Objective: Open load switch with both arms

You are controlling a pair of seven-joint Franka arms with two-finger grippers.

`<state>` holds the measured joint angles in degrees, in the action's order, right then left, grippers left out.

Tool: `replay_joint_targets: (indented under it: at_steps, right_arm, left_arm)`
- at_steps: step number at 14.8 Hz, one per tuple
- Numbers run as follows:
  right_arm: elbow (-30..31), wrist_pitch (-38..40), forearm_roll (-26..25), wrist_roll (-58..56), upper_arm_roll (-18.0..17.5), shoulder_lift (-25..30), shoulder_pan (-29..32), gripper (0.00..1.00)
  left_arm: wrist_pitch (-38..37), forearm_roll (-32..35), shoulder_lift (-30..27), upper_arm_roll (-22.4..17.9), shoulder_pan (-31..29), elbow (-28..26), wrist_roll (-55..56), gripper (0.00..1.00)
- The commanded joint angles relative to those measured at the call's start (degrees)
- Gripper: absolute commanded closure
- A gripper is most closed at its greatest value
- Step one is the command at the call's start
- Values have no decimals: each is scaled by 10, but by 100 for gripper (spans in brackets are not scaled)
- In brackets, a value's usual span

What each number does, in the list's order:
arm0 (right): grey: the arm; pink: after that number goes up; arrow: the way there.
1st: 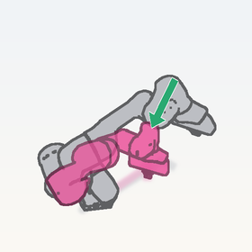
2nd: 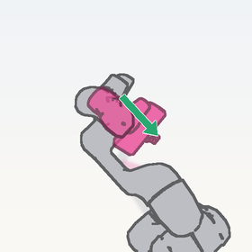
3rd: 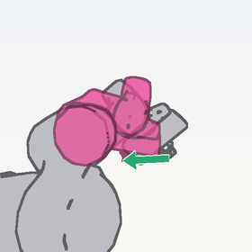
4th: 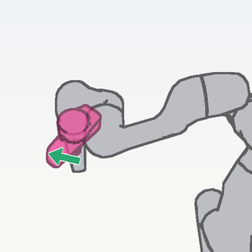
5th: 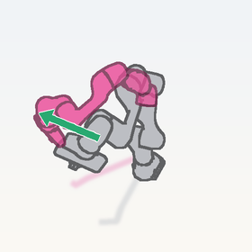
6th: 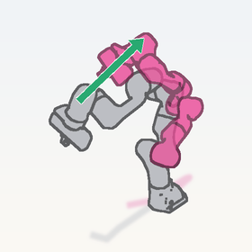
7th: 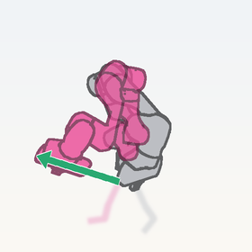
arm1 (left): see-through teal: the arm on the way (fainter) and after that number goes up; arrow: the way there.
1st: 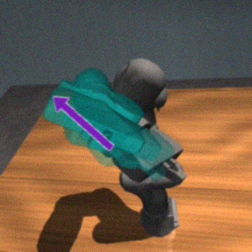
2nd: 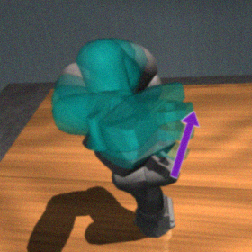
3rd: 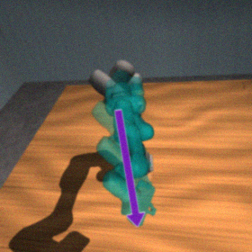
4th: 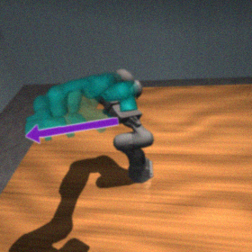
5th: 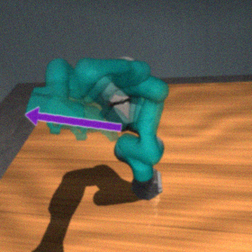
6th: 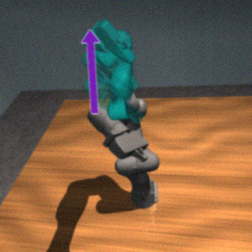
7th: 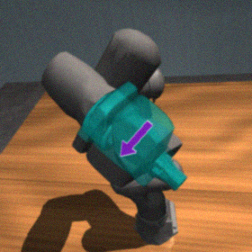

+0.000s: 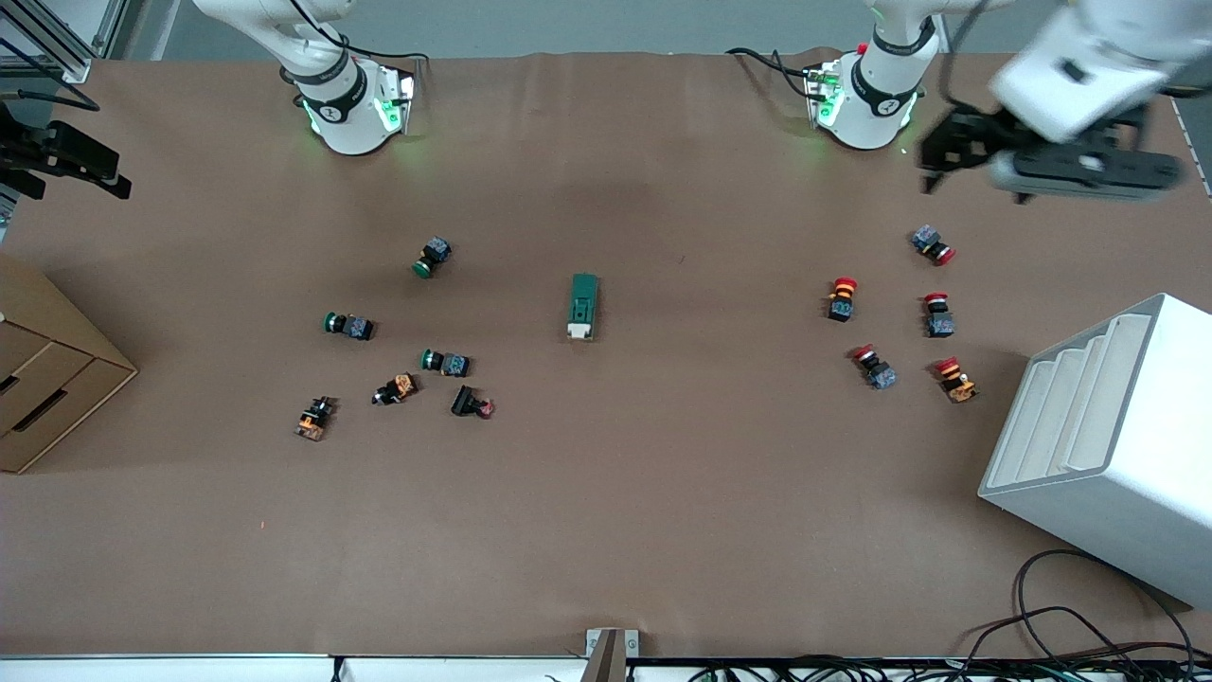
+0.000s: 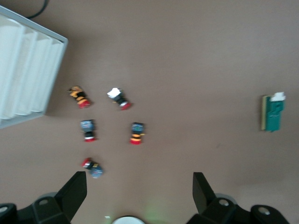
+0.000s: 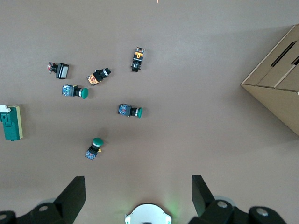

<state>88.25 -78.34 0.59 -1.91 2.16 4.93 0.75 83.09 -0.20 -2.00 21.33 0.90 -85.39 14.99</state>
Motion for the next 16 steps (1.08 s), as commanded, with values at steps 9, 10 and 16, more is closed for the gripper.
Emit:
replay_joint_targets:
  at_steps: [9, 10, 16]
  right_arm:
    - [-27, -58, 2, -6, 1, -61, 5, 0]
    - [-27, -61, 2, -6, 1, -77, 6, 0]
    - [-6, -64, 3, 100, -2, -98, -13, 0]
  left_arm:
    - [230, 134, 55, 241, 54, -132, 461, 0]
    - [232, 182, 71, 244, 88, -141, 511, 0]
    - [253, 453, 230, 244, 243, -164, 795, 0]
